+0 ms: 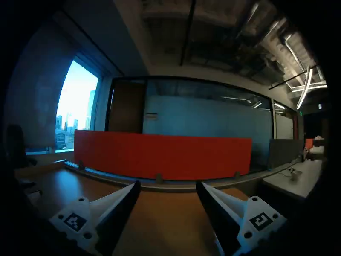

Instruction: Fold towel

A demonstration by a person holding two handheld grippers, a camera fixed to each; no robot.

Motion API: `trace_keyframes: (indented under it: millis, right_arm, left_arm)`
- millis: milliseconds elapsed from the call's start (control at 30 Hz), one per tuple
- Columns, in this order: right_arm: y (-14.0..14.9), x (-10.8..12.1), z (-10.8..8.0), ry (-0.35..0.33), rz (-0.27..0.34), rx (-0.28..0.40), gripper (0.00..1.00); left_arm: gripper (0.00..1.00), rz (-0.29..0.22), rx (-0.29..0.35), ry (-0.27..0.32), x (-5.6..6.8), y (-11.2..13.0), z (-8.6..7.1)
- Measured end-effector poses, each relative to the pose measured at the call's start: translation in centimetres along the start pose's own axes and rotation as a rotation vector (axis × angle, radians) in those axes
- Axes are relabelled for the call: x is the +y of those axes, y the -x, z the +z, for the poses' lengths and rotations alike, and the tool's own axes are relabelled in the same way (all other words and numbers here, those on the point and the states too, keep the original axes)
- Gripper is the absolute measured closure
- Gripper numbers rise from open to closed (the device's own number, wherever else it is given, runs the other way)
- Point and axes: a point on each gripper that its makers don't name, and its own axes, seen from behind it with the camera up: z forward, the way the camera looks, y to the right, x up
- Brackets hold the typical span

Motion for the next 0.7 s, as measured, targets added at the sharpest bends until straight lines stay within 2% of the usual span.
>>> trace_keyframes:
  millis: [200, 700]
  right_arm:
    - [2.2, 2.0, -0.1, 0.043, 0.033, -0.004, 0.00]
    - [8.2, 3.3, -0.9, 0.044, 0.082, -0.007, 0.00]
  left_arm:
    - [0.05, 0.000, 0.000, 0.000, 0.0, 0.0, 0.0]
    - [0.05, 0.000, 0.000, 0.000, 0.1, 0.0, 0.0]
